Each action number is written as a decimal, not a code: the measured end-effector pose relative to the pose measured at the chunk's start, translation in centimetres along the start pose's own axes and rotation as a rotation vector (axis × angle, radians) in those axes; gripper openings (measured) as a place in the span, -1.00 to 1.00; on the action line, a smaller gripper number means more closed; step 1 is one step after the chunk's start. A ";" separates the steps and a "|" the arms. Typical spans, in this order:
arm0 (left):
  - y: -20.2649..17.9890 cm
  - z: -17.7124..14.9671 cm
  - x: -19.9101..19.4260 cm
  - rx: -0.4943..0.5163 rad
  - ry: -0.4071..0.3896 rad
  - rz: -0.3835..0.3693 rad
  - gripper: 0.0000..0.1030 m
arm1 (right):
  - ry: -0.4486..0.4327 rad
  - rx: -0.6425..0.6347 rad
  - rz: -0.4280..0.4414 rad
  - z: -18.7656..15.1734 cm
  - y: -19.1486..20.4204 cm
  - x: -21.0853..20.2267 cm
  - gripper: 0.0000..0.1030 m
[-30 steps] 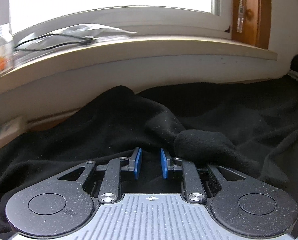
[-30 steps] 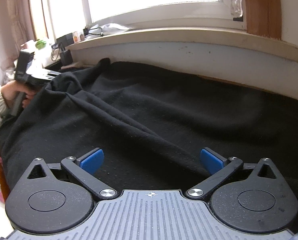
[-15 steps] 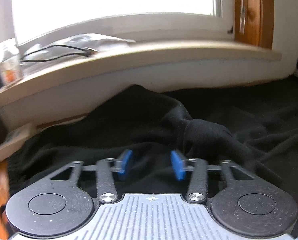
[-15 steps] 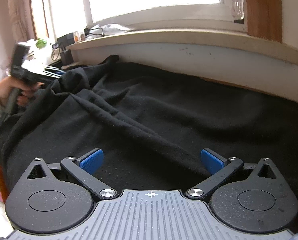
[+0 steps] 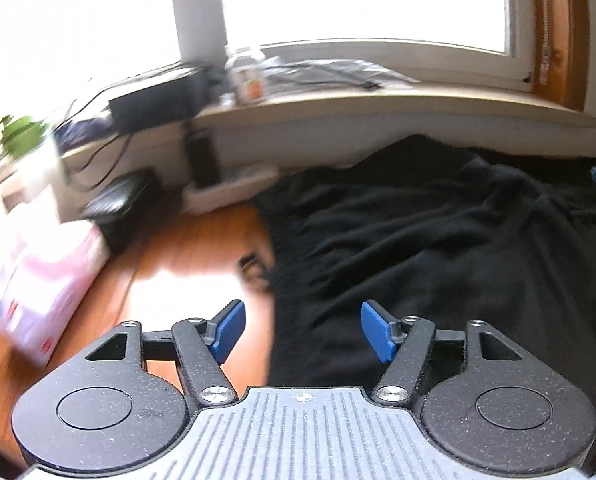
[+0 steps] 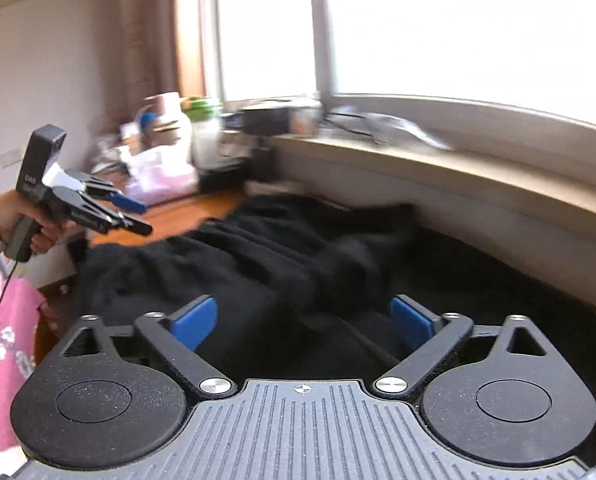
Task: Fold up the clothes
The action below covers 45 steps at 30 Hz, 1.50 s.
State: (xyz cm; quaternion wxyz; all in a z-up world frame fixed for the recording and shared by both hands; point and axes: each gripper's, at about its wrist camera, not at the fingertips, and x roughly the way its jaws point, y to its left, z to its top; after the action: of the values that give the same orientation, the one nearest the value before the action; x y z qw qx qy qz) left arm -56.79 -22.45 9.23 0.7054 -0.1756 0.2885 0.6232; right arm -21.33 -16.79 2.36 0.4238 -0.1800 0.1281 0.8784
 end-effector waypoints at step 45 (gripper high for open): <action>8.5 -4.0 0.6 -0.188 0.062 0.073 -0.03 | 0.146 -0.419 0.286 2.3 23.8 19.6 -0.75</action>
State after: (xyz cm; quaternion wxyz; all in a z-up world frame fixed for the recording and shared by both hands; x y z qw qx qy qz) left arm -65.87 -23.00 6.74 0.6534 -0.2497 0.2565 0.6670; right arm -51.90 -16.69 -2.21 0.2386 -0.3070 -0.0021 0.9213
